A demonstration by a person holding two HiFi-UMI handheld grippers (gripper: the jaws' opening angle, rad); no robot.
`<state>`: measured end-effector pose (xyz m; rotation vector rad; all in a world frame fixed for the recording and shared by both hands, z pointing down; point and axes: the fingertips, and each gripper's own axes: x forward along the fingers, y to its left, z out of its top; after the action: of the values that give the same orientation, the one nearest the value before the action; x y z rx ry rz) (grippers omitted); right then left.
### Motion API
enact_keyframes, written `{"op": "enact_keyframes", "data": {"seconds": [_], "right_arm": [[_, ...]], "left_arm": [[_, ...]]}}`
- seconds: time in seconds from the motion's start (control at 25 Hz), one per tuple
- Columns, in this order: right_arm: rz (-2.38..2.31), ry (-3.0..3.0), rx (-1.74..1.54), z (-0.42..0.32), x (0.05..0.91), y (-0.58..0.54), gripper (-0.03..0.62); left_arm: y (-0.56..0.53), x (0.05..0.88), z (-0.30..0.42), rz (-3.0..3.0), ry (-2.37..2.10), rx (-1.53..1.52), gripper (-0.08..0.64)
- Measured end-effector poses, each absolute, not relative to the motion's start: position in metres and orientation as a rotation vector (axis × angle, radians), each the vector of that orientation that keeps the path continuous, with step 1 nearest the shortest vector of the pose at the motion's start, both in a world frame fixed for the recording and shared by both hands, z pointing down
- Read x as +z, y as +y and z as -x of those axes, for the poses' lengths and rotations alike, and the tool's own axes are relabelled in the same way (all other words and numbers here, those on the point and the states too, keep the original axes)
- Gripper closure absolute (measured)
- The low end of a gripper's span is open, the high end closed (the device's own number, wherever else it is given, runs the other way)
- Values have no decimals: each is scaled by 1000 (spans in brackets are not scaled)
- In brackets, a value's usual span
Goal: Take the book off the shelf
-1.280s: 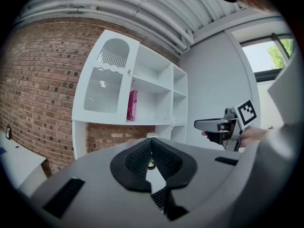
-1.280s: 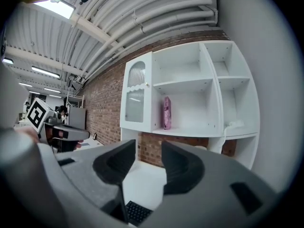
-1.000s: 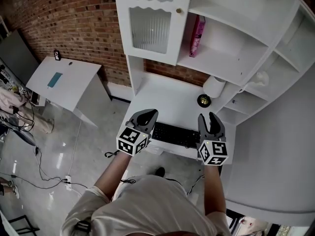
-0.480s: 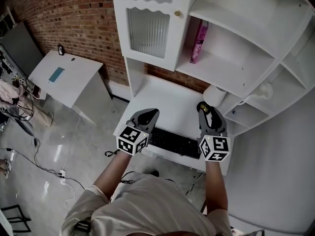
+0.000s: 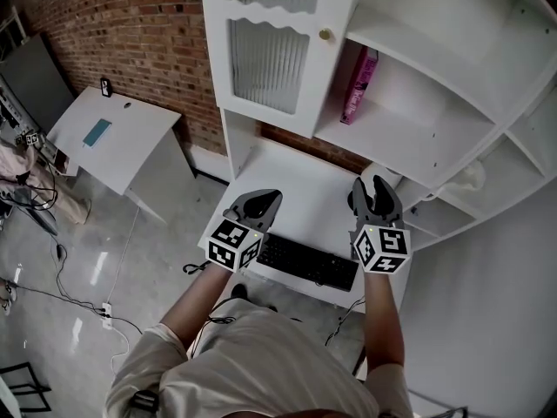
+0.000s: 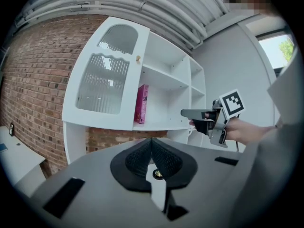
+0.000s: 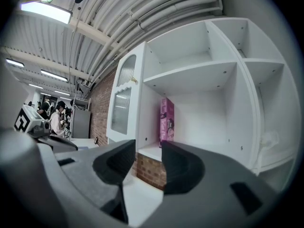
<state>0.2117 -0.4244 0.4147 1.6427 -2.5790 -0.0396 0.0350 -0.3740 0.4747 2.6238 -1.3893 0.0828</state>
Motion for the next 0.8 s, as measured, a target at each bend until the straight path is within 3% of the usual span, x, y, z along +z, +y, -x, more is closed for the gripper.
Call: {"op": "enact_keyframes", "data": {"seconds": [0.8], "right_arm": [[-1721, -2469, 20, -180, 385, -576, 419]], "left_arm": [[-458, 438, -24, -2725, -1201, 44, 565]]}}
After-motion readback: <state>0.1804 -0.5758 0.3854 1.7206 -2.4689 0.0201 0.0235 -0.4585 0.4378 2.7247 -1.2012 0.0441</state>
